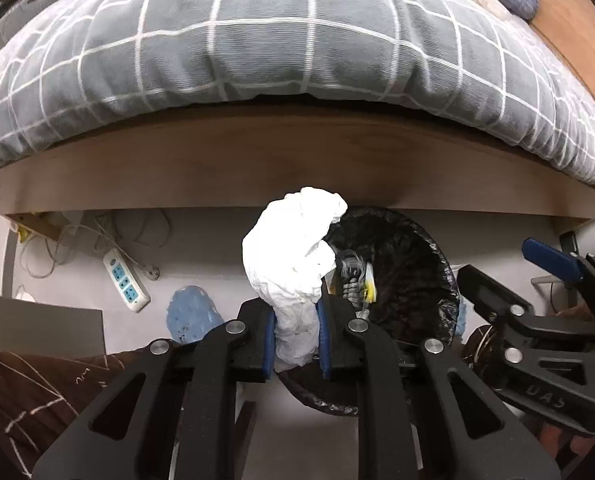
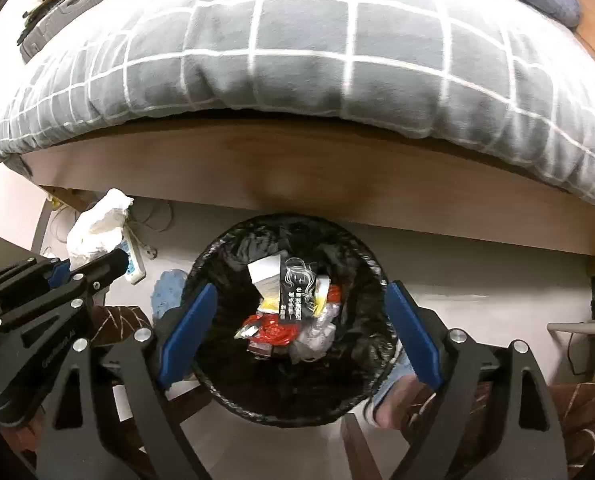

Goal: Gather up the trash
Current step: 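Open the right tool over the bin while the left tool releases the tissue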

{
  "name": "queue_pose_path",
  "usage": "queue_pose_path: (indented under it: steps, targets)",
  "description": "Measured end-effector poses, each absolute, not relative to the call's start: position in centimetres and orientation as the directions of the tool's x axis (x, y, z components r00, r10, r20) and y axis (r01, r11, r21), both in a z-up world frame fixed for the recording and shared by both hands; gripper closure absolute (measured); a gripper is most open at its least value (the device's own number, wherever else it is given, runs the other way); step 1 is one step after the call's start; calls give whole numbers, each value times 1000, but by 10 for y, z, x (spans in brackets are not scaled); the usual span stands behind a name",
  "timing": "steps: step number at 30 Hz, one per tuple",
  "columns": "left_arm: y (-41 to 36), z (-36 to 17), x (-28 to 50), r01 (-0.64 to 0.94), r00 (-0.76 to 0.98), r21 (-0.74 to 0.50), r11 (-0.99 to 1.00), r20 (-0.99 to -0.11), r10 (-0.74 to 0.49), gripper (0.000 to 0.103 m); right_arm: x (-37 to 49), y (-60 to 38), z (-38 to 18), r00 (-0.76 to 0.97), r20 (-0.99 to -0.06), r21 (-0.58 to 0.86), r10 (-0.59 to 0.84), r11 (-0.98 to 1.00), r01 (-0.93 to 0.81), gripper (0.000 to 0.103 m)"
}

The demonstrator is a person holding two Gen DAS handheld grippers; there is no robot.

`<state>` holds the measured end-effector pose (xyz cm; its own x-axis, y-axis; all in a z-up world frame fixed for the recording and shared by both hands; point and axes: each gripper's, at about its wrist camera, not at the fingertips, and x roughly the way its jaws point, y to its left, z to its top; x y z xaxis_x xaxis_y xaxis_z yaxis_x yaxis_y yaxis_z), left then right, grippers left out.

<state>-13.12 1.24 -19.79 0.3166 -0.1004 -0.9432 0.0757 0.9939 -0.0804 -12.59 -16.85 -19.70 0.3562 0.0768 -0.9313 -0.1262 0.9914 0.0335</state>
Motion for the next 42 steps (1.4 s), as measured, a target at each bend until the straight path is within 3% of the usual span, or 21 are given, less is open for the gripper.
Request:
queue_pose_path:
  steps: [5,24,29,38,42]
  targets:
    - [1,-198,-131,86,302,-82,993,-948,-104,87,-130,-194,-180,411,-911,-1,36,996,-89,8]
    - [-49,-194,-134,179,317,-47,983,-943,-103,84,-128,-239,-144,477,-878,-47,-45,999,7,8]
    - [-48,-189,-135,176,337,-34,984,-937,-93,53,-126,-237,-142,495,-868,-49,-48,999,12,8]
    - [-39,-168,-130,146,406,-23,989,-910,-82,18,-123,-238,-124,541,-840,-42,-46,999,21,8]
    - [-33,-150,-123,125,460,-13,992,-885,-70,9,-118,-241,-113,566,-823,-40,-49,999,28,8]
